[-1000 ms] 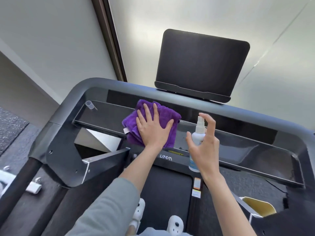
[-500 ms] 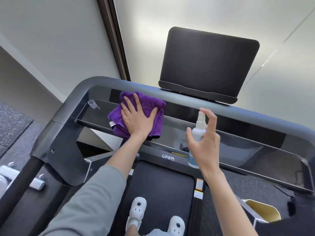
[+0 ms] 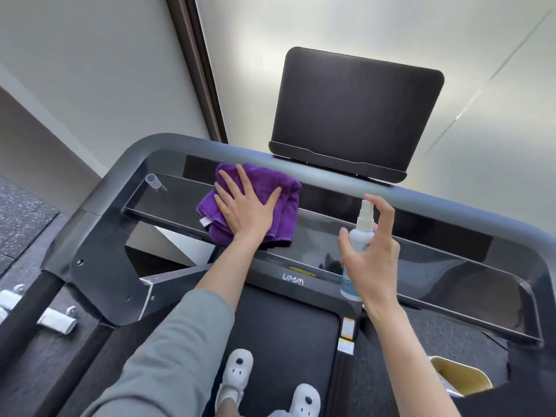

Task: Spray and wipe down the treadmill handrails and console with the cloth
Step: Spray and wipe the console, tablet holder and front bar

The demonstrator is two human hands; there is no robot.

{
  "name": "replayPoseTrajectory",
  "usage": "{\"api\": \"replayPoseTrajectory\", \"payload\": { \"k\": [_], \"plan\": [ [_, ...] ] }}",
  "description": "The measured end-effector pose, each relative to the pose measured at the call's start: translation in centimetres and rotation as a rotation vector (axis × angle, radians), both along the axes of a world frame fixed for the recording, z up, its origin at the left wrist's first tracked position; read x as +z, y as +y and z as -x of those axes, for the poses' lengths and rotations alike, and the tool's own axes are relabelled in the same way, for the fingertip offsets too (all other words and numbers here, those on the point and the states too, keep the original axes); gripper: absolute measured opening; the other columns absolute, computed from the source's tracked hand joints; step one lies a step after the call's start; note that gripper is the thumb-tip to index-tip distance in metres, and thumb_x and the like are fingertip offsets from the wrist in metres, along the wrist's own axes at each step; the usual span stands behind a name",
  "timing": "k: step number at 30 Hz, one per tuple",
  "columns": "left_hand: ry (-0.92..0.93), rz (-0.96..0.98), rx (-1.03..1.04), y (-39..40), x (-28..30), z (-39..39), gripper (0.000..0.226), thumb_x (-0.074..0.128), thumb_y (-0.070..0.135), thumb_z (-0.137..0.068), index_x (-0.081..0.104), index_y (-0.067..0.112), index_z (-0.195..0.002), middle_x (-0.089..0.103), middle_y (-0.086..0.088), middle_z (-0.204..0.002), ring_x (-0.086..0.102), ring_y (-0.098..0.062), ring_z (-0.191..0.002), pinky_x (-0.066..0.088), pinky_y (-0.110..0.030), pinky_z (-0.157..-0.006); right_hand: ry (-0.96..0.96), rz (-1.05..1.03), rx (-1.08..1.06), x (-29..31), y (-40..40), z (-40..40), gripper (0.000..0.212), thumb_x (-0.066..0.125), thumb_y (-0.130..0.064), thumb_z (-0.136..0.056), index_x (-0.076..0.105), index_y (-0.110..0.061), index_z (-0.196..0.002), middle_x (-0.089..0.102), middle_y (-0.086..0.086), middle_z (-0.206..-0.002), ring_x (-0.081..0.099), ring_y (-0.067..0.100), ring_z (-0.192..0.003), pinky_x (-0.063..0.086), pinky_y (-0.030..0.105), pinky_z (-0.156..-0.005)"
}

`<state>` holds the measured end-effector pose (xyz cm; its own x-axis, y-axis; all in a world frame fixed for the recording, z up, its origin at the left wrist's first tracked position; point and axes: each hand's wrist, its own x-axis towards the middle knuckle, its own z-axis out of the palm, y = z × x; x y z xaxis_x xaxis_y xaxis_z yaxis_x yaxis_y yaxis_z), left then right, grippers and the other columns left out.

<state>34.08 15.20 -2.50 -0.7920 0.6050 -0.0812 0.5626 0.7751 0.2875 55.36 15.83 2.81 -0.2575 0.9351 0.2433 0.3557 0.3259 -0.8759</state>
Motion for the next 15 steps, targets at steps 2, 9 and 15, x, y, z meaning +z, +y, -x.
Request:
{"api": "replayPoseTrajectory", "payload": {
  "k": [2,9,15],
  "plan": [
    [0.022,0.011,0.039,0.4,-0.1,-1.5,0.099,0.024,0.079,-0.085,-0.010,0.017,-0.154,-0.006,-0.026,-0.159,0.001,-0.046,-0.146,0.003,-0.052,-0.119,0.007,-0.004,-0.011,-0.2,0.2,-0.8,0.060,0.066,-0.003,-0.089,0.039,-0.034,-0.132,0.050,0.001,-0.055,0.051,0.026,-0.051,0.050,0.022,-0.062],
    [0.024,0.012,-0.127,-1.2,-0.6,-10.8,0.096,0.024,0.079,-0.086,-0.003,0.019,-0.155,-0.001,-0.022,-0.160,-0.001,-0.044,-0.146,0.001,-0.053,-0.119,-0.005,0.001,-0.014,-0.5,0.6,-3.3,0.059,0.065,-0.003,-0.089,0.040,-0.032,-0.133,0.047,-0.006,-0.053,0.046,0.019,-0.047,0.049,0.013,-0.067],
    [0.001,0.052,-0.162,-0.1,0.0,-6.1,0.093,0.029,0.073,-0.089,-0.007,0.017,-0.154,-0.009,-0.023,-0.160,-0.007,-0.041,-0.147,-0.004,-0.056,-0.116,-0.024,0.020,-0.009,-0.6,1.4,-4.8,0.058,0.064,-0.004,-0.089,0.038,-0.033,-0.133,0.054,0.007,-0.059,0.055,0.031,-0.052,0.055,0.039,-0.061]
  ]
}}
